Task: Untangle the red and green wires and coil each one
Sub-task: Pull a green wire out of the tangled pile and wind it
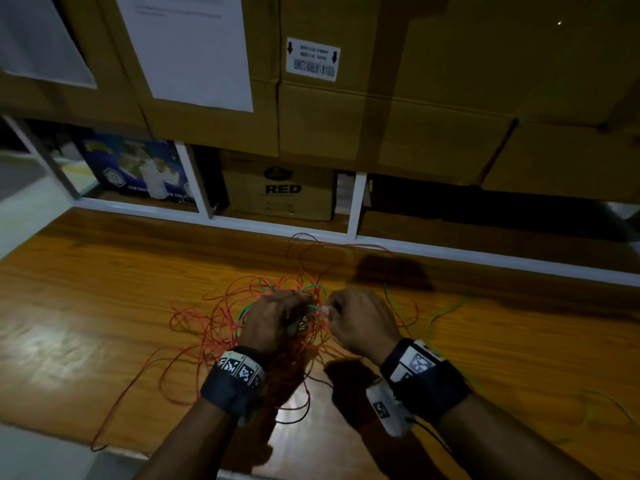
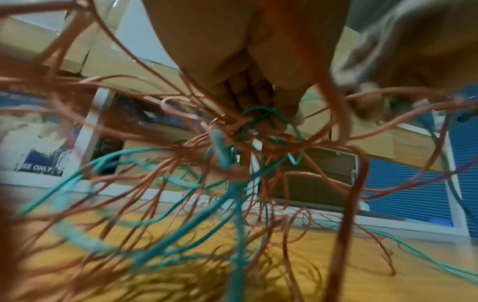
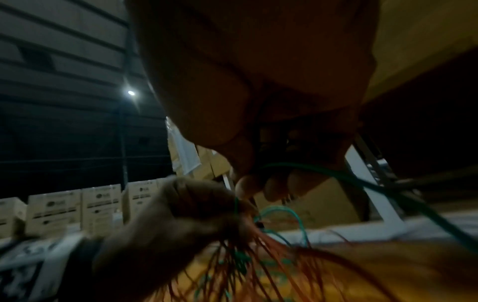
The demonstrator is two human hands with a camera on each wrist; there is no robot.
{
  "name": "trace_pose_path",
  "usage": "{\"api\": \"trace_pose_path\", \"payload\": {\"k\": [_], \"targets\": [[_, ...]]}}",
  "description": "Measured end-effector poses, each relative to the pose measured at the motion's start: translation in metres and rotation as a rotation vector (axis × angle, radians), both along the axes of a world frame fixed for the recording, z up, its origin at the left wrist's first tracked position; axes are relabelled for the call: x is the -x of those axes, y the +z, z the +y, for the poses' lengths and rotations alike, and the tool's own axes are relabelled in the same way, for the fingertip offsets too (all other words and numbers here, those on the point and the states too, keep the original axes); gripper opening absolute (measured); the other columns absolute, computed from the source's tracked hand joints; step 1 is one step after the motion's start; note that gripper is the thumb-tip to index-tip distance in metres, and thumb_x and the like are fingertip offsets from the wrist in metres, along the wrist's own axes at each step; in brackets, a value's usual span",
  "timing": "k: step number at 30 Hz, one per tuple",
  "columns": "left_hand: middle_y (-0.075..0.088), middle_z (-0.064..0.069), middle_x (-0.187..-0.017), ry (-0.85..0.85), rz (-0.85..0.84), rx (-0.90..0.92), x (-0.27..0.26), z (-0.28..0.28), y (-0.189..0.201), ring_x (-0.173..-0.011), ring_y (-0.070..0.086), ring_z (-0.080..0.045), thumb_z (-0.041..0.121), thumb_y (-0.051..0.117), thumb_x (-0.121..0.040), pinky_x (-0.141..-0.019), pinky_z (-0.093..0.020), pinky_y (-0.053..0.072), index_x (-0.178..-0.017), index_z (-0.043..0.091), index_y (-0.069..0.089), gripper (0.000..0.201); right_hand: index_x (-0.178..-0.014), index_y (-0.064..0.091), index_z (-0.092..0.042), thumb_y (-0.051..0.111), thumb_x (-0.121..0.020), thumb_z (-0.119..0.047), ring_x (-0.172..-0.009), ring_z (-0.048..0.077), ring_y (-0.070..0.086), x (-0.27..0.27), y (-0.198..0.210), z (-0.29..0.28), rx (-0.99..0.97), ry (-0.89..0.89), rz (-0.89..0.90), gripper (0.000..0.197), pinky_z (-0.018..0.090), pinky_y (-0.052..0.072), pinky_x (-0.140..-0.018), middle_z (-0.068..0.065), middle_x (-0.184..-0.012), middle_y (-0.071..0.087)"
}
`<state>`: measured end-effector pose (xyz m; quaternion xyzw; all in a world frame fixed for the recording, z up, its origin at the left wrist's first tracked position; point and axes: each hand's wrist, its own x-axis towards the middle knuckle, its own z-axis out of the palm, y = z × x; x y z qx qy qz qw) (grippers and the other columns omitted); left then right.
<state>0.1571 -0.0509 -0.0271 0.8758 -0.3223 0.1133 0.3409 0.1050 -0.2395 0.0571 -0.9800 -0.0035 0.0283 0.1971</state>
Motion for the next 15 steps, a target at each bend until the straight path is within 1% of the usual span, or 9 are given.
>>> {"api": "trace_pose_path", "payload": {"k": [2,4,6,7,8,9,11,13,15], "targets": [[0.078,-0.003,-0.101,0.047,-0.004,0.001,-0.002,-0.001,-0.005,-0.089,0.073,-0.024,0.028,0.062,-0.081,-0.075,-0.029,0.054,-0.110,0.019,0.077,0.033,-0.070,0.058,-0.020,0.062,-0.095,-0.029,-0.069,0.018,0.061,0.002,0.025,0.001,-0.011,0.040,-0.036,0.027,0.030,0.045,-0.058,-0.005,-0.070,0.062],[0.078,-0.006,-0.097,0.146,0.005,0.026,-0.010,-0.001,-0.005,-0.084,0.073,-0.027,0.021,0.071,-0.079,-0.073,-0.031,0.057,-0.110,0.019,0.078,0.032,-0.074,0.063,-0.023,0.063,-0.095,-0.020,-0.067,0.011,0.060,0.004,0.056,-0.001,-0.050,0.073,-0.056,0.021,0.030,0.049,-0.056,-0.008,-0.073,0.064],[0.078,-0.008,-0.091,0.227,0.018,0.066,-0.020,0.008,-0.005,-0.079,0.073,-0.027,0.009,0.084,-0.074,-0.071,-0.029,0.056,-0.105,0.016,0.080,0.032,-0.080,0.068,-0.025,0.063,-0.097,-0.022,-0.072,0.007,0.061,0.006,0.089,-0.012,-0.103,0.062,-0.135,0.017,0.034,0.055,-0.063,-0.011,-0.081,0.067],[0.078,-0.008,-0.089,0.246,0.014,0.079,-0.026,0.016,-0.006,-0.078,0.073,-0.026,0.008,0.087,-0.074,-0.072,-0.026,0.055,-0.103,0.016,0.081,0.031,-0.081,0.067,-0.027,0.062,-0.098,-0.024,-0.073,0.004,0.061,0.008,0.105,-0.023,-0.125,0.048,-0.173,0.019,0.033,0.054,-0.064,-0.012,-0.081,0.066],[0.079,-0.006,-0.090,0.250,0.014,0.086,-0.032,0.025,-0.008,-0.080,0.074,-0.023,0.012,0.087,-0.076,-0.074,-0.025,0.056,-0.103,0.017,0.081,0.029,-0.080,0.067,-0.028,0.062,-0.100,-0.026,-0.073,0.002,0.060,0.013,0.121,-0.035,-0.153,0.033,-0.202,0.021,0.029,0.050,-0.063,-0.013,-0.080,0.065],[0.079,-0.003,-0.093,0.251,0.023,0.086,-0.037,0.035,-0.007,-0.082,0.074,-0.020,0.018,0.085,-0.079,-0.075,-0.027,0.058,-0.105,0.020,0.081,0.027,-0.078,0.067,-0.028,0.063,-0.100,-0.025,-0.071,0.000,0.059,0.019,0.135,-0.047,-0.174,0.019,-0.222,0.022,0.026,0.045,-0.061,-0.013,-0.078,0.065],[0.078,-0.002,-0.099,0.262,0.037,0.090,-0.045,0.047,-0.005,-0.087,0.073,-0.016,0.022,0.086,-0.081,-0.075,-0.032,0.060,-0.109,0.022,0.080,0.029,-0.076,0.068,-0.029,0.066,-0.097,-0.024,-0.069,-0.001,0.060,0.035,0.155,-0.074,-0.172,-0.011,-0.260,0.022,0.026,0.040,-0.058,-0.015,-0.074,0.066],[0.078,-0.002,-0.102,0.261,0.041,0.096,-0.049,0.047,0.002,-0.087,0.071,-0.010,0.019,0.088,-0.079,-0.075,-0.031,0.060,-0.111,0.021,0.079,0.033,-0.074,0.071,-0.027,0.068,-0.096,-0.023,-0.065,0.004,0.062,0.049,0.161,-0.096,-0.158,-0.055,-0.291,0.022,0.030,0.047,-0.057,-0.013,-0.070,0.068],[0.078,-0.001,-0.103,0.219,0.003,0.108,-0.049,0.038,0.011,-0.088,0.068,-0.007,0.017,0.089,-0.078,-0.075,-0.029,0.059,-0.110,0.020,0.079,0.034,-0.073,0.072,-0.028,0.069,-0.095,-0.023,-0.061,0.012,0.064,0.059,0.159,-0.113,-0.175,-0.122,-0.292,0.022,0.037,0.050,-0.058,-0.011,-0.066,0.069]]}}
